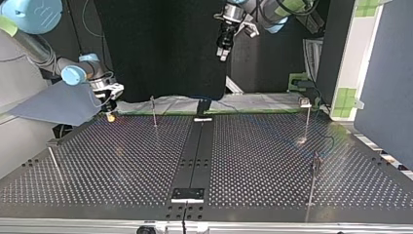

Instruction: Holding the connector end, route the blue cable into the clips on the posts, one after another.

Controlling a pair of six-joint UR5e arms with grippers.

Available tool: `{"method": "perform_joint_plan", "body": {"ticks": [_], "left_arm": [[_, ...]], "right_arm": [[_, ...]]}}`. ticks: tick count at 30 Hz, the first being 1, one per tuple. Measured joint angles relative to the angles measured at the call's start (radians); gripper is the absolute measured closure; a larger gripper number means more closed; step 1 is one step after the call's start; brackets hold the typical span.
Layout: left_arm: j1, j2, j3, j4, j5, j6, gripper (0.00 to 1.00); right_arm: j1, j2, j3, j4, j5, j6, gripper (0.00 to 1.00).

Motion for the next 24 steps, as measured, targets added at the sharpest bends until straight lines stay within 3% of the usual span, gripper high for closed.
{"method": "perform_joint_plan", "body": {"ticks": [6,12,24], "left_arm": [[-0.009,0.001,-0.064,0.001,-0.024,0.039,0.0],[-0.012,0.001,-0.118,0.023,-0.028,0.065,0.0],[-0.013,0.001,-0.132,0.032,-0.029,0.074,0.0]], "right_arm": [[-0.006,-0.03,0.012,-0.003,0.006,0.003,1.0],[-0.007,-0.031,0.013,-0.024,0.015,0.029,1.0],[-0.007,-0.03,0.013,-0.029,0.015,0.037,1.0]]}}
